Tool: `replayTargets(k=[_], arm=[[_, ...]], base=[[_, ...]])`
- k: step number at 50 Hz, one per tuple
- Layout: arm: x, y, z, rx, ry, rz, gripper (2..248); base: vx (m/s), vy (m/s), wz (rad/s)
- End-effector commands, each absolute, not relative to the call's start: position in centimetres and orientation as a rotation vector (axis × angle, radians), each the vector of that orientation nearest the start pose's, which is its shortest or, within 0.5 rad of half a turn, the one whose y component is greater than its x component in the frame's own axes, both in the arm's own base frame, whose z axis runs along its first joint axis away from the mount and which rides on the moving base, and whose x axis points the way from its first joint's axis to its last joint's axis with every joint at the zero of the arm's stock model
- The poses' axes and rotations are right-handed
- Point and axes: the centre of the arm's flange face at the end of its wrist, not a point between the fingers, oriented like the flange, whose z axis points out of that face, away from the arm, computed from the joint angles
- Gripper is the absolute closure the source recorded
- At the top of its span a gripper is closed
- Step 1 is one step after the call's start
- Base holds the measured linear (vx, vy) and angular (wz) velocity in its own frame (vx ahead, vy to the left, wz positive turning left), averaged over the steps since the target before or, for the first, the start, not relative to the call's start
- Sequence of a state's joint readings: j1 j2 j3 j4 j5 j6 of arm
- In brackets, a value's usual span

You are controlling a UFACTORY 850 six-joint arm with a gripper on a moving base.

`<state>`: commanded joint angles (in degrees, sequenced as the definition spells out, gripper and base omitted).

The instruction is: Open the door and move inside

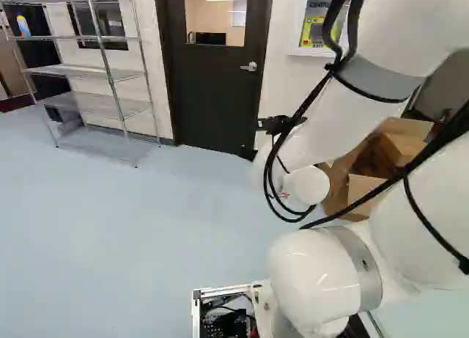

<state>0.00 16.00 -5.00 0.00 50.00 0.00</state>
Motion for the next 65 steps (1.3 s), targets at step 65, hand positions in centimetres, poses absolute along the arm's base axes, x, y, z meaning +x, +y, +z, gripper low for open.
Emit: replayTargets(k=[65], arm=[[27.03, 0.0, 36.56, -2.558, 0.0, -1.824, 3]], base=[[0.12, 0.022, -0.008]])
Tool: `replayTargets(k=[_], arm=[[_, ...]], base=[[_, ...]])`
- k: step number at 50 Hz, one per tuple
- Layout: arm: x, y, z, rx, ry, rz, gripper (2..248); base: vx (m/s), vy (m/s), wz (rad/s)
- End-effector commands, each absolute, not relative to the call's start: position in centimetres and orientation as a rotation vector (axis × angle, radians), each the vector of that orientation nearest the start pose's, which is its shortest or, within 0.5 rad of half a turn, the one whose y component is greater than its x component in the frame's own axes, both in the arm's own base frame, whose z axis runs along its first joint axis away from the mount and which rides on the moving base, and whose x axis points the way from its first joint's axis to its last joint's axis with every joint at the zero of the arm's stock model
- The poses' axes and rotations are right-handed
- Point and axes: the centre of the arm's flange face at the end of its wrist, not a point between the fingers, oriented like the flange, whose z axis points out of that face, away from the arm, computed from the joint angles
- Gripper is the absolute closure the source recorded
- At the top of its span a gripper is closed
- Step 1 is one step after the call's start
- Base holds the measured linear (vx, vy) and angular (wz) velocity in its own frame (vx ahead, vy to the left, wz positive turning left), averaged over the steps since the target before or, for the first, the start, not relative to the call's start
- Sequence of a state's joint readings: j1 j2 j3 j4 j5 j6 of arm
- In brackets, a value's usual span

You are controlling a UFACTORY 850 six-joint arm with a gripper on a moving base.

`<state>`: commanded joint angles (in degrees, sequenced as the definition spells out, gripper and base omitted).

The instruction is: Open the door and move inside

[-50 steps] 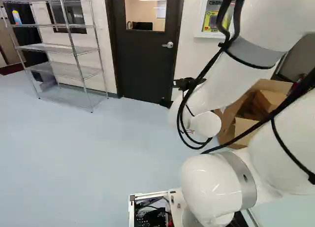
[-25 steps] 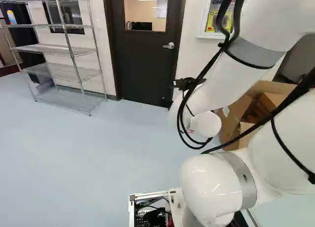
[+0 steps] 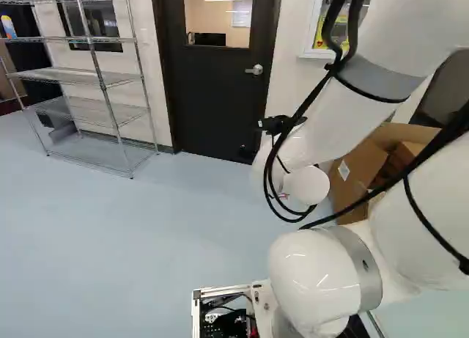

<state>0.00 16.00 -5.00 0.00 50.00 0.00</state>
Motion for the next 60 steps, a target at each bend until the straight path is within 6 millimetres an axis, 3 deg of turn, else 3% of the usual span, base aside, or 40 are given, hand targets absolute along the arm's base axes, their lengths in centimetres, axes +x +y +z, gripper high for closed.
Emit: replayTargets(k=[36, 60], arm=[[27.03, 0.0, 36.56, -2.558, 0.0, -1.824, 3], [27.03, 0.0, 36.56, -2.558, 0.0, -1.824, 3]], base=[[0.198, 0.079, -0.029], [0.224, 0.062, -0.249]])
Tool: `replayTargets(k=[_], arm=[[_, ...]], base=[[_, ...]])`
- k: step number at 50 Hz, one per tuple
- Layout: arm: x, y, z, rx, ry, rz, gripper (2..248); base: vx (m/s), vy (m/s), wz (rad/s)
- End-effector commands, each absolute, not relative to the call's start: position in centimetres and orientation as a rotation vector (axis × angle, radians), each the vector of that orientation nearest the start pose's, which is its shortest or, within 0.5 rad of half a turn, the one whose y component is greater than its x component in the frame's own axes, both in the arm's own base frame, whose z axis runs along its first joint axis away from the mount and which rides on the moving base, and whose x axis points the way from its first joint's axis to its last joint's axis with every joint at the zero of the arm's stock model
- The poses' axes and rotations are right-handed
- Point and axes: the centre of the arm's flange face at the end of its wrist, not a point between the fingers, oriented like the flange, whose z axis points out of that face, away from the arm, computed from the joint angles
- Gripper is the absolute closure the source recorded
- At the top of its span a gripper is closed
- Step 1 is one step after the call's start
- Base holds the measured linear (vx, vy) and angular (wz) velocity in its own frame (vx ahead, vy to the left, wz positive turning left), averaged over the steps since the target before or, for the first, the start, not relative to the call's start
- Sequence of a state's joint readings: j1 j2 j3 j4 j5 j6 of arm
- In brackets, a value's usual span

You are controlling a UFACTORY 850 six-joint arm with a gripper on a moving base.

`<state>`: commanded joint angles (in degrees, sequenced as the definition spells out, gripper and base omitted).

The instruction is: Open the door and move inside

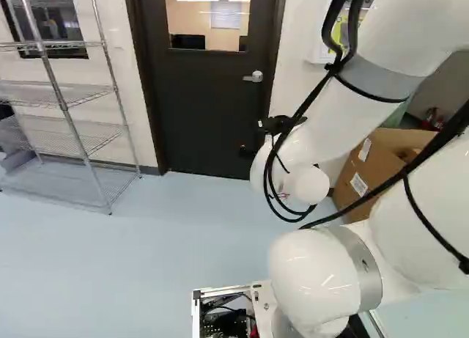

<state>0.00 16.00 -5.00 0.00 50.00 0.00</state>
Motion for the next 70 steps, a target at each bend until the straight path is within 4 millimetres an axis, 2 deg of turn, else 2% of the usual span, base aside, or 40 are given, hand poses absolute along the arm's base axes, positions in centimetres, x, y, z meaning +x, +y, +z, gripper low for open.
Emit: replayTargets(k=[19, 70], arm=[[27.03, 0.0, 36.56, -2.558, 0.0, -1.824, 3], [27.03, 0.0, 36.56, -2.558, 0.0, -1.824, 3]], base=[[0.211, 0.07, -0.223], [0.212, 0.129, -0.034]])
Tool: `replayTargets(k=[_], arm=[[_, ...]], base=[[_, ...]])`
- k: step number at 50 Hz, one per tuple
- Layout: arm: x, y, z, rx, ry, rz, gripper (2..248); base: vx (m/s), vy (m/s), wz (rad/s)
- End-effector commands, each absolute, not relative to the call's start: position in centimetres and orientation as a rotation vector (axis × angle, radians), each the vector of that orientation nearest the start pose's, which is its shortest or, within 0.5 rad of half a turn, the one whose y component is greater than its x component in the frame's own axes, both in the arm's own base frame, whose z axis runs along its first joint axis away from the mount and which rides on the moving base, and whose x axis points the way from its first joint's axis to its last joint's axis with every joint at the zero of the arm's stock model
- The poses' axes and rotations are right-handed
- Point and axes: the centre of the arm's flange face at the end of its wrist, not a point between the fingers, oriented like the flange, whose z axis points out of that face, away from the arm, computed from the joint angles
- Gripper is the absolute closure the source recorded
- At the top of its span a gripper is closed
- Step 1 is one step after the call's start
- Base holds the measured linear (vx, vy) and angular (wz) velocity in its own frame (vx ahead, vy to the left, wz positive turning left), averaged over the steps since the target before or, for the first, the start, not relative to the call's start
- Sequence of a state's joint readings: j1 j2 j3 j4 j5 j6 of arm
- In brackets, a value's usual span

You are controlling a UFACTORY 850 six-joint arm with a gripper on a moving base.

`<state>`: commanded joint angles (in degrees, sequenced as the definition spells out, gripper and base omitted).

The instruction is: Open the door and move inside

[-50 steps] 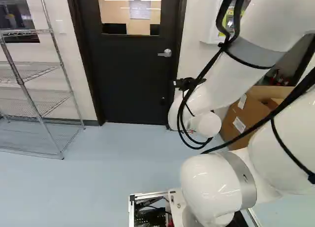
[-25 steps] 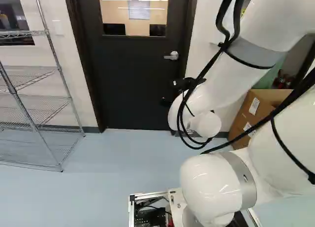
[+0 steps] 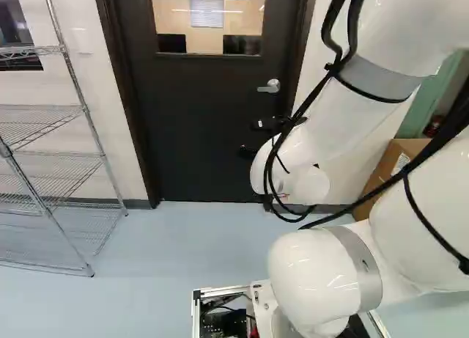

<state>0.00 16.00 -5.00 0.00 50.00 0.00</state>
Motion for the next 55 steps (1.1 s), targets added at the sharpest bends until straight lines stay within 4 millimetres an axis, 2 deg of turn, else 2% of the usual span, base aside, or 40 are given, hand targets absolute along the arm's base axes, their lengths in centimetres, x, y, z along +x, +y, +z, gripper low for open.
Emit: replayTargets(k=[37, 55], arm=[[27.03, 0.0, 36.56, -2.558, 0.0, -1.824, 3], [27.03, 0.0, 36.56, -2.558, 0.0, -1.824, 3]], base=[[0.186, 0.148, -0.035], [0.137, 0.101, -0.247]])
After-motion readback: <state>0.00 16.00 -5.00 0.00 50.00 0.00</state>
